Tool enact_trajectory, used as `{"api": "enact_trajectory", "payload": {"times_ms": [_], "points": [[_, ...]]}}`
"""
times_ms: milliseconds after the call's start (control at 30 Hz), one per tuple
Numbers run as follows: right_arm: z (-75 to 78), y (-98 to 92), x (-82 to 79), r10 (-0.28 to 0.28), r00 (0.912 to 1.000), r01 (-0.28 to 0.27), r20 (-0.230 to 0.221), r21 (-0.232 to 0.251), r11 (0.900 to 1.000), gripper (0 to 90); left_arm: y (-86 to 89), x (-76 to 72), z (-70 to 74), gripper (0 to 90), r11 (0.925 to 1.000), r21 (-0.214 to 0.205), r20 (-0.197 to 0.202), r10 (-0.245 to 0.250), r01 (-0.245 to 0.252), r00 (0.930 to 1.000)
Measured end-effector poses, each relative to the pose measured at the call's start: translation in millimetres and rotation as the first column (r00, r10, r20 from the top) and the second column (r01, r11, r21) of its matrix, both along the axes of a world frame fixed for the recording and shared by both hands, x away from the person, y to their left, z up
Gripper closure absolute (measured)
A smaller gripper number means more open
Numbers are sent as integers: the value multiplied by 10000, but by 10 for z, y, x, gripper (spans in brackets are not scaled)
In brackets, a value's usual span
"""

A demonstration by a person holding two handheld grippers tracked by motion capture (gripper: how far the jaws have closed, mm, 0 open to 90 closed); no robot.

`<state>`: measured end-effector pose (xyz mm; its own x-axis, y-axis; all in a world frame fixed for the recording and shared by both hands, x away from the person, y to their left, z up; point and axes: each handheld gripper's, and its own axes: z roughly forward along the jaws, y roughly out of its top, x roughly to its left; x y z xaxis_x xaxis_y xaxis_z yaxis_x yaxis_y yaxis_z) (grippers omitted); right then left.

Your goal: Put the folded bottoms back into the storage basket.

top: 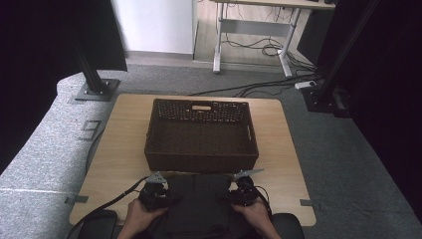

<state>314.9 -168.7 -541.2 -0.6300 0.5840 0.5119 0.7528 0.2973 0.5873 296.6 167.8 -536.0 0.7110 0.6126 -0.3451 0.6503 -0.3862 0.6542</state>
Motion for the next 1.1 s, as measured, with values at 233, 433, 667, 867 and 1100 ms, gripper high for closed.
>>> {"api": "enact_trajectory", "payload": {"times_ms": [233, 433, 667, 867, 1100], "points": [[98, -19, -63, 15, 9990, -27, 448, 261, 9997, 667, 39, 14, 70, 651, 9988, -484, 55, -94, 96, 9999], [231, -13, -109, 20, 9943, -64, 1067, 411, 9991, 669, 90, 24, 211, 654, 9958, -903, 380, -79, 113, 9992], [402, -26, -121, -30, 9856, -62, 1694, 537, 9985, 670, 93, 39, 420, 658, 9936, -1119, 835, -44, 137, 9965], [545, -36, -112, -77, 9772, -56, 2122, 619, 9981, 670, 98, 67, 563, 659, 9923, -1226, 1118, -36, 174, 9937], [693, -44, -88, -96, 9670, -59, 2545, 600, 9982, 670, 93, 119, 713, 660, 9903, -1360, 1352, -80, 266, 9908]]}}
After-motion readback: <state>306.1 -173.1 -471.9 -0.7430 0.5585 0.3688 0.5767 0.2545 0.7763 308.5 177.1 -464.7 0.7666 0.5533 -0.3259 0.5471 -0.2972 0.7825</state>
